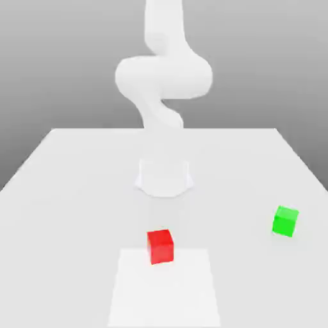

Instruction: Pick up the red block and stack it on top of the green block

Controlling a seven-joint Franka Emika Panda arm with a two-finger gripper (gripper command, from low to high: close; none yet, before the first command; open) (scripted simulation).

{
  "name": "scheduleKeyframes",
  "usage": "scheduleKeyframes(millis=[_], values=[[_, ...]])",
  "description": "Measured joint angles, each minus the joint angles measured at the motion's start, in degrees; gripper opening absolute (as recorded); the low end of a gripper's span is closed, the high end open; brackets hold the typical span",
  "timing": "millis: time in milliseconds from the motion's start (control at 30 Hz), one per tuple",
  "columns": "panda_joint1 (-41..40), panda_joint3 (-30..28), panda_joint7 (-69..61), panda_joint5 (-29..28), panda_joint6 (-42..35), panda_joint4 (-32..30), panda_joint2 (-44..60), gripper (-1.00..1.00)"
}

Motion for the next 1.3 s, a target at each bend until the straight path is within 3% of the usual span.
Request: scheduleKeyframes(millis=[533,767,800,1033,1300], values=[[1.69,-3.66,-10.27,-1.85,23.57,-30.91,28.57,0.0],[0.45,-1.66,-14.87,2.21,40.29,-32.43,49.26,0.0],[-0.12,-1.1,-14.89,2.2,41.95,-32.19,51.21,-1.0],[-0.55,-0.73,-14.73,1.98,42.3,-32.15,51.65,-1.0],[-0.91,-0.91,-13.44,0.12,29.4,-34.24,36.64,-1.0]])
